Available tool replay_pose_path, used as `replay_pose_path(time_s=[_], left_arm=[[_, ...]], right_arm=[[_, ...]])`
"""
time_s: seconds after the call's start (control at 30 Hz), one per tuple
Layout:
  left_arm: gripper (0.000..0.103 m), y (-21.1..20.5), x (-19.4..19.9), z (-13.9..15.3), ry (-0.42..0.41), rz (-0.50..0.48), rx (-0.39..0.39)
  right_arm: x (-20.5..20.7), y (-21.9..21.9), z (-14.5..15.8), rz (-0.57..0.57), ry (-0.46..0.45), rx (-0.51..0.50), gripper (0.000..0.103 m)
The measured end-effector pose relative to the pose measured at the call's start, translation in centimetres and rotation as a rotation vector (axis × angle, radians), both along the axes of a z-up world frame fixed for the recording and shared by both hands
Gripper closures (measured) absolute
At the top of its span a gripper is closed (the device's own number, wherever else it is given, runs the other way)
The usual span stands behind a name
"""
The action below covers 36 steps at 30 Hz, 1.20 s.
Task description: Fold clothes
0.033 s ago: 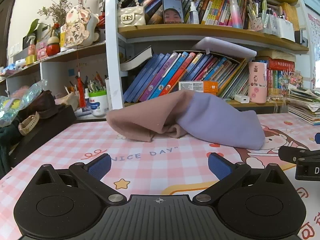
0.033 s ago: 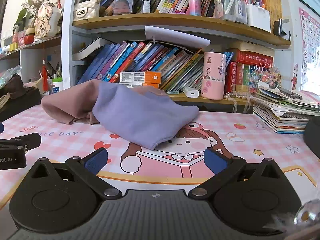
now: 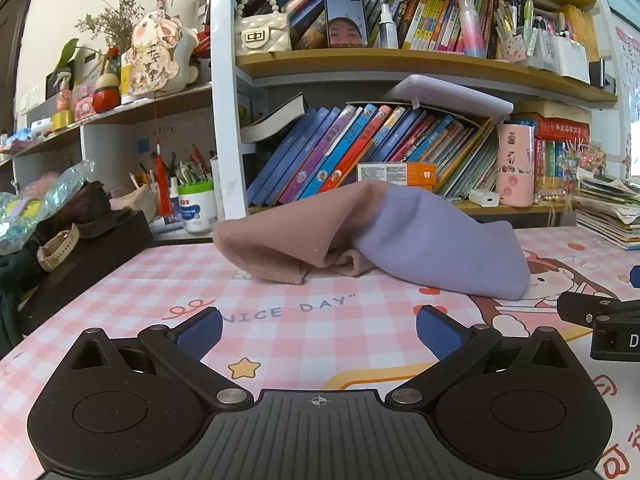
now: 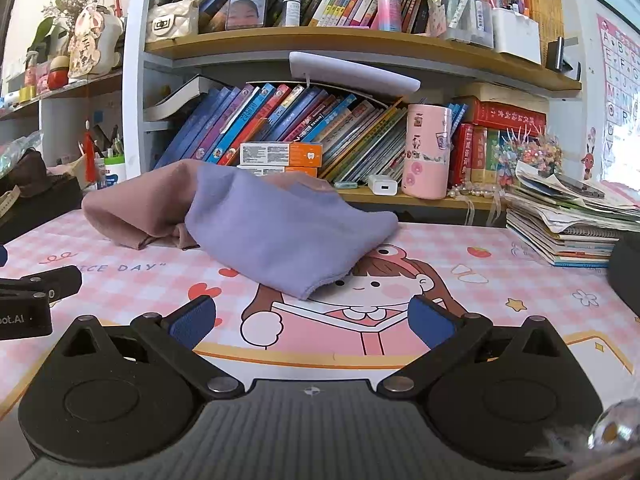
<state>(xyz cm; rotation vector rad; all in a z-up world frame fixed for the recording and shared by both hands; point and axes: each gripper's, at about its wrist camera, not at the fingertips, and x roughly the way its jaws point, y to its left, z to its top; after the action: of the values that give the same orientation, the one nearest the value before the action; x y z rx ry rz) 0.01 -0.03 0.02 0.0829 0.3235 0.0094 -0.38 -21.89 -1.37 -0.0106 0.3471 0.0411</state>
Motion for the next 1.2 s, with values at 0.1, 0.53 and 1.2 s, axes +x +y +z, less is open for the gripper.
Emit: replay_pose_path(time_s=[0.1, 0.53, 1.2], left_arm=[[0.0, -0.08, 0.03, 0.05, 0.002, 0.0, 0.003], [0.0, -0.34, 0.18, 0.21, 0.009, -0.002, 0.012], [0.0, -0.22, 0.27, 0.03, 0.013, -0.004, 0.012]], right_arm=[[-0.05, -0.02, 0.07, 0.001, 0.001, 0.002, 0.0], [-0.05, -0.24, 0.08, -0.001, -0.002, -0.001, 0.0], [0.03, -0.15, 0.08, -0.005, 0.005, 0.001, 0.0]])
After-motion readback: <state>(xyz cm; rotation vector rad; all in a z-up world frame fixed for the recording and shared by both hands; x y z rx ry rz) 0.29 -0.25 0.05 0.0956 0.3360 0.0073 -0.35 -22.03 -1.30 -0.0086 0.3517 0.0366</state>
